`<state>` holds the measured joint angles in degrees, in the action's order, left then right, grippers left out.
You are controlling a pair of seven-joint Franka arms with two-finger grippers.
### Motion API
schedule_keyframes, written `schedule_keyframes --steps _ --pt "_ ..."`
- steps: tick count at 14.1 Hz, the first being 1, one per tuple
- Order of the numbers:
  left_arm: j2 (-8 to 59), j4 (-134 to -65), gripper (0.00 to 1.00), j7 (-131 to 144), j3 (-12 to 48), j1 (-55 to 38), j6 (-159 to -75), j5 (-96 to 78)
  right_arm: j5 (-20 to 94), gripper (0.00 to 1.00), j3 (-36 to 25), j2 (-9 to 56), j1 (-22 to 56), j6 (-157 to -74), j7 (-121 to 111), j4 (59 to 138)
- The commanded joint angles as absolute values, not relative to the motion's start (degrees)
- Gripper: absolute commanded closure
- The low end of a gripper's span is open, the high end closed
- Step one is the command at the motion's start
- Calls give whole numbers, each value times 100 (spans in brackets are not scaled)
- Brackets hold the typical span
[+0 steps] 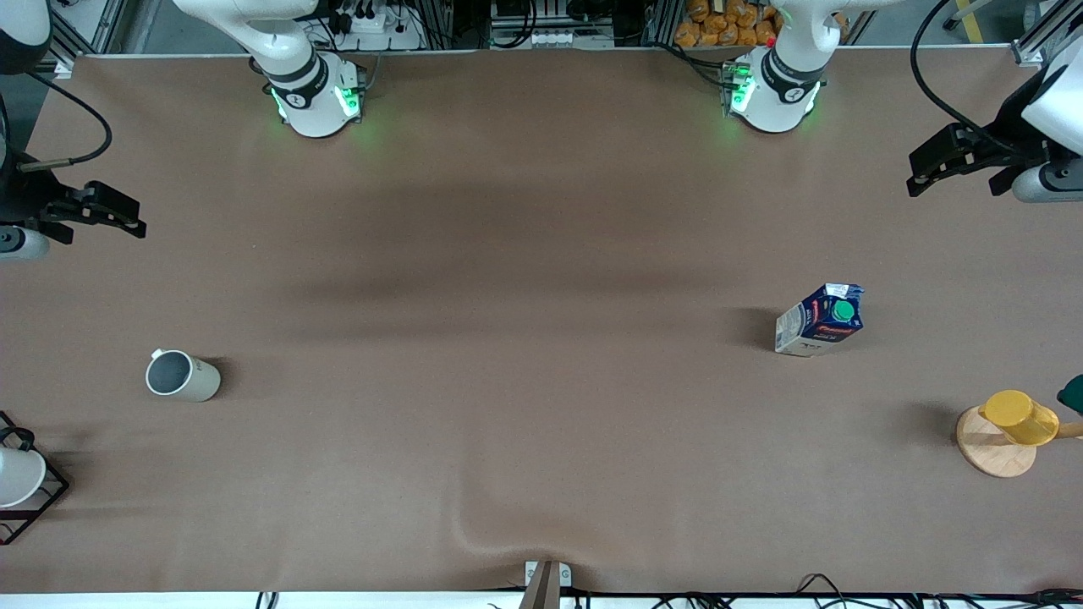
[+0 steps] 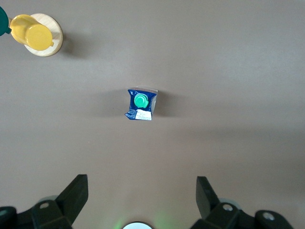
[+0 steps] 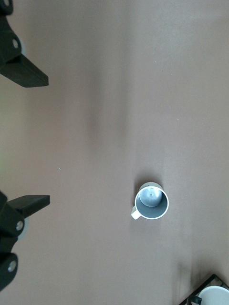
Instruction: Place milk next to cup
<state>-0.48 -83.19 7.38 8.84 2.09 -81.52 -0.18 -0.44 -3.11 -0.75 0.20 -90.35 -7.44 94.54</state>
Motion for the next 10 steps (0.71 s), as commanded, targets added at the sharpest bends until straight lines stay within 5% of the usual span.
schedule_keyframes --steps 1,10 --pt "-88 -8393 0 606 879 246 -8200 -123 -79 0 -264 -62 -62 -9053 -817 9457" --pt "-88 -8429 0 606 879 255 -8200 -105 -70 0 -264 131 -141 -9070 -826 9475"
